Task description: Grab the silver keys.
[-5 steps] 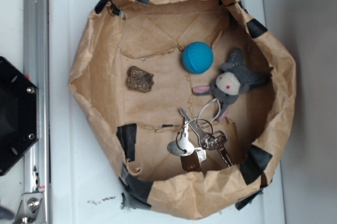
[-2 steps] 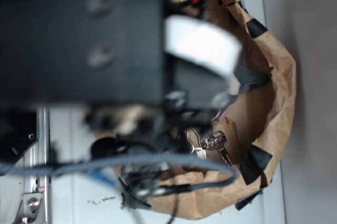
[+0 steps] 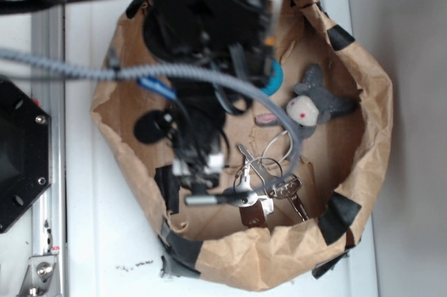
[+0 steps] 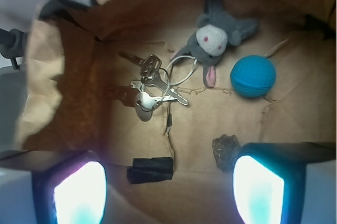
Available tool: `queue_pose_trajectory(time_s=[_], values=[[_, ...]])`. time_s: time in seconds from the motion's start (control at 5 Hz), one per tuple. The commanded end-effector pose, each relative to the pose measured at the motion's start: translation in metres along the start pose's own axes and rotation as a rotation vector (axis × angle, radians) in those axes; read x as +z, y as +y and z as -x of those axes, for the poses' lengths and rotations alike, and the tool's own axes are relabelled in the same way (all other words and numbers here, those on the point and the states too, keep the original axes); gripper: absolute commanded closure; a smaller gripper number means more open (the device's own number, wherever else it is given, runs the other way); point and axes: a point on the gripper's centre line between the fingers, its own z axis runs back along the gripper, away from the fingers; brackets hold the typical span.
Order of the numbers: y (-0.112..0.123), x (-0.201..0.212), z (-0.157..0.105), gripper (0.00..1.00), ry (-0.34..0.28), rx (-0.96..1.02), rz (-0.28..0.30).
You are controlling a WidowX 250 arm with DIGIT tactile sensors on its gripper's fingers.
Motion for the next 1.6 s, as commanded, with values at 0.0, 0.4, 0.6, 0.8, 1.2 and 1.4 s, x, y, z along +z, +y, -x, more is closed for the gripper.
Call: queue_pose_trajectory(time_s=[0.0,0.4,0.6,0.8,1.2,1.4], values=[[0.0,-0.04,-0.025,0.0,-0.022,0.042,-0.088],[0.0,-0.04,-0.025,0.0,-0.022,0.042,-0.088],[0.0,-0.04,-0.025,0.0,-0.022,0.042,-0.088],[0.0,-0.04,-0.025,0.0,-0.022,0.042,-0.088],[-0.001,-0.055,-0.035,0.0,-0.038,0.035,-0.075],[0.002,-0.068,-0.035,0.0,-0.058,0.046,-0.064]])
